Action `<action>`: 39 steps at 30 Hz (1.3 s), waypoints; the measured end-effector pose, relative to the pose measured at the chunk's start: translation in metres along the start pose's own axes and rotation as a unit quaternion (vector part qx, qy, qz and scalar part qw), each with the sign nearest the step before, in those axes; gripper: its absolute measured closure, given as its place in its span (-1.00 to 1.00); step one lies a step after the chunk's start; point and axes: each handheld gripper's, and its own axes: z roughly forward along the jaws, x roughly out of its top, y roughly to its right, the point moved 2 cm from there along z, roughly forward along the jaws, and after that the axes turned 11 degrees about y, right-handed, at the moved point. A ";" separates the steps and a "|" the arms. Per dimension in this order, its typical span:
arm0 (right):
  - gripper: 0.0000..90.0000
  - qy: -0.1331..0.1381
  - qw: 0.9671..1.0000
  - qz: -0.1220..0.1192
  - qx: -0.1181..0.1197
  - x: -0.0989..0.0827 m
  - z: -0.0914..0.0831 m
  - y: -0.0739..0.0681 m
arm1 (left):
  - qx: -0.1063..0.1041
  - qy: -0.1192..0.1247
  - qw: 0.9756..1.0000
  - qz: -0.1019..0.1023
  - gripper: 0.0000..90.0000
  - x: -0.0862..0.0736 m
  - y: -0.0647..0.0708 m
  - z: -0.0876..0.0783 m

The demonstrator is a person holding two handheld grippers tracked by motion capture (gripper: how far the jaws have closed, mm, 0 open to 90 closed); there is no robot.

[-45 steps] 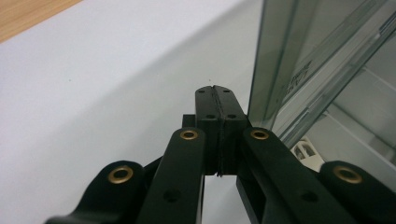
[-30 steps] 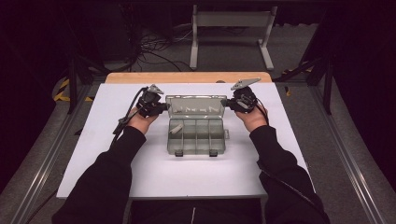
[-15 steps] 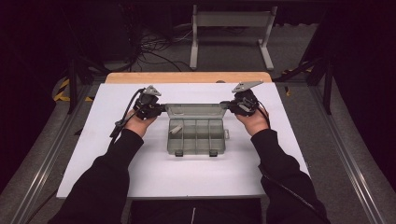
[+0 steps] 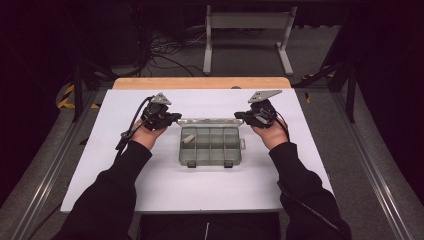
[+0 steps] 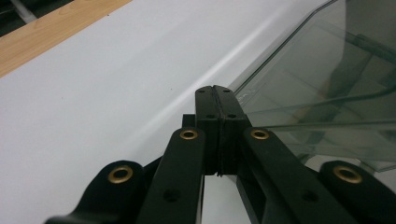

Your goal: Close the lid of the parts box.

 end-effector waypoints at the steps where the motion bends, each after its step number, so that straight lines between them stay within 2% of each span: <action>1: 0.98 0.000 1.000 0.000 0.001 0.000 -0.001 -0.001 | 0.000 0.003 1.000 0.003 1.00 -0.001 0.001 -0.001; 6: 0.98 -0.006 1.000 0.006 0.007 -0.002 -0.005 -0.004 | -0.018 0.004 1.000 -0.015 1.00 -0.008 0.001 -0.008; 10: 0.98 -0.012 1.000 0.008 0.014 -0.004 -0.008 -0.007 | -0.017 -0.001 1.000 -0.010 1.00 -0.010 0.002 -0.015; 14: 0.98 -0.016 1.000 0.008 0.017 -0.006 -0.013 -0.012 | -0.026 0.000 1.000 -0.006 1.00 -0.012 0.006 -0.023; 20: 0.98 -0.015 0.999 0.010 0.026 -0.008 -0.020 -0.023 | -0.040 -0.010 0.999 0.009 1.00 -0.015 0.020 -0.032; 24: 0.98 -0.021 0.999 0.012 0.032 -0.009 -0.023 -0.029 | -0.048 -0.012 0.999 0.007 1.00 -0.015 0.028 -0.034; 27: 0.98 -0.026 0.999 0.022 0.035 -0.009 -0.026 -0.032 | -0.058 -0.016 0.998 0.010 1.00 -0.014 0.034 -0.037; 31: 0.98 -0.034 0.999 0.025 0.034 -0.010 -0.028 -0.035 | -0.059 -0.021 0.998 0.013 1.00 -0.015 0.037 -0.039; 33: 0.98 -0.035 0.998 0.028 0.037 -0.011 -0.029 -0.037 | -0.067 -0.024 0.997 0.011 1.00 -0.016 0.039 -0.039; 39: 0.98 -0.060 0.997 0.013 0.044 -0.013 -0.028 -0.046 | -0.072 -0.042 0.996 0.011 0.99 -0.020 0.041 -0.034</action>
